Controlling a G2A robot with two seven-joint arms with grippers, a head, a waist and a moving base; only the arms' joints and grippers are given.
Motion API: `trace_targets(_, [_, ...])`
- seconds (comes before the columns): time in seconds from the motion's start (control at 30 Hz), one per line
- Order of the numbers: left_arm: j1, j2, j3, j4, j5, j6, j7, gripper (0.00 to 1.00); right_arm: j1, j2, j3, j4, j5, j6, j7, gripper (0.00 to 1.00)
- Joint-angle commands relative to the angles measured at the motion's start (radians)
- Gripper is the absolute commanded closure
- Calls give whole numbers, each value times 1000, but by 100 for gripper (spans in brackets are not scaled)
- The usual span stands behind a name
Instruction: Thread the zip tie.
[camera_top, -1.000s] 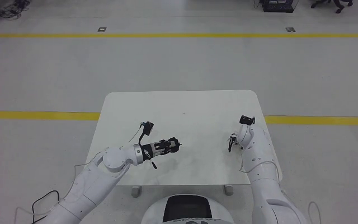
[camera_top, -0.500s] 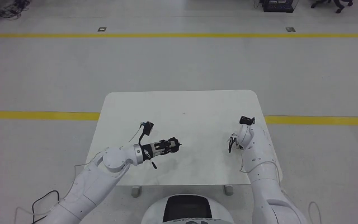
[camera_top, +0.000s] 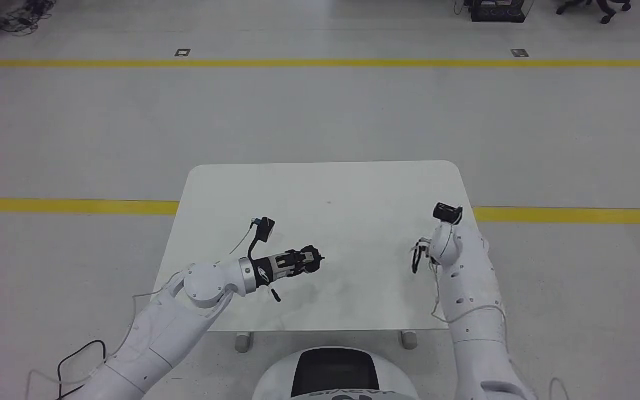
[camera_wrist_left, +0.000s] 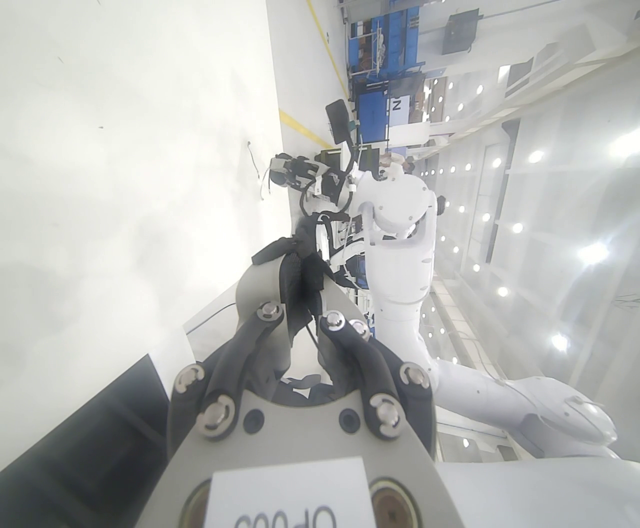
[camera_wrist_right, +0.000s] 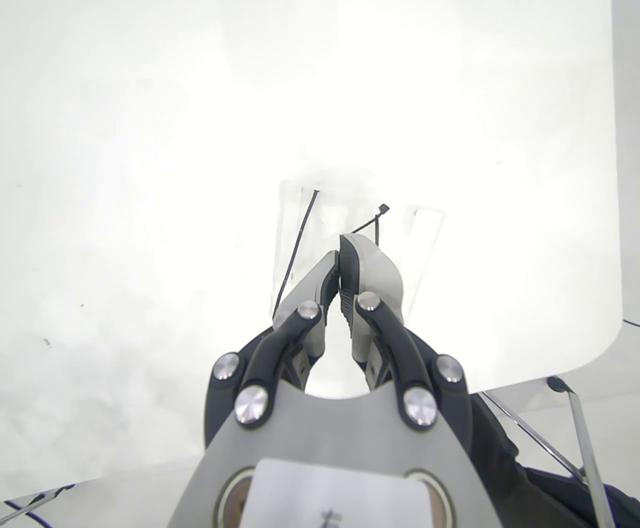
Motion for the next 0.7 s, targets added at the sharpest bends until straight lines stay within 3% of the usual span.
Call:
trace_targets(0.0, [0,0,0,0,0,0,0,100,-22,-2,-1,-51,0,0,13,100])
trace_targets(0.3, [0,0,0,0,0,0,0,100,-67,-15,17,-154,0,0,23,100])
trace_targets(0.47, [0,0,0,0,0,0,0,100,-115,-22,24,-271,42,-1,22,100])
trace_targets(0.67, [0,0,0,0,0,0,0,100,-192,-18,45,-409,153,-68,-3,100])
